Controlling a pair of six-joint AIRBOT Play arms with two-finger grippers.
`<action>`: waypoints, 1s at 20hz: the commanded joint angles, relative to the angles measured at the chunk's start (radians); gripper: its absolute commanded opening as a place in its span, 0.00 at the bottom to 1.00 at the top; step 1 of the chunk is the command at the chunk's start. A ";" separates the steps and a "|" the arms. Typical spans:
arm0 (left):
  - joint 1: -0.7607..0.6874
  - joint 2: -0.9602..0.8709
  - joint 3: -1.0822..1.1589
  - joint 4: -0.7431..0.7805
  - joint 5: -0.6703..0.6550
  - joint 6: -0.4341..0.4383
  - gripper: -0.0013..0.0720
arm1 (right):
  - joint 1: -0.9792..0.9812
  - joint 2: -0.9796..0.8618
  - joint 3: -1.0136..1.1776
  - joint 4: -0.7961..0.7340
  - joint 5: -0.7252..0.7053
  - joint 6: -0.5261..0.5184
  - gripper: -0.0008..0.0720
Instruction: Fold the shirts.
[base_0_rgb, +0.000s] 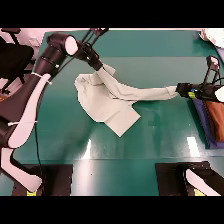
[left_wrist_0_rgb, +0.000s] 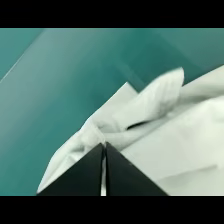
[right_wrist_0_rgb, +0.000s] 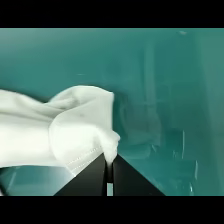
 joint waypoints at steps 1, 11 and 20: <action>0.000 -0.070 0.001 -0.070 0.085 0.003 0.05 | -0.086 -0.079 -0.009 0.011 -0.011 0.006 0.03; 0.029 -0.066 0.005 -0.064 -0.065 -0.216 0.79 | -0.098 -0.034 -0.009 0.002 -0.045 0.005 0.91; 0.308 0.198 0.003 -0.160 -0.317 -0.353 0.94 | -0.442 0.217 -0.009 0.005 0.011 -0.188 0.91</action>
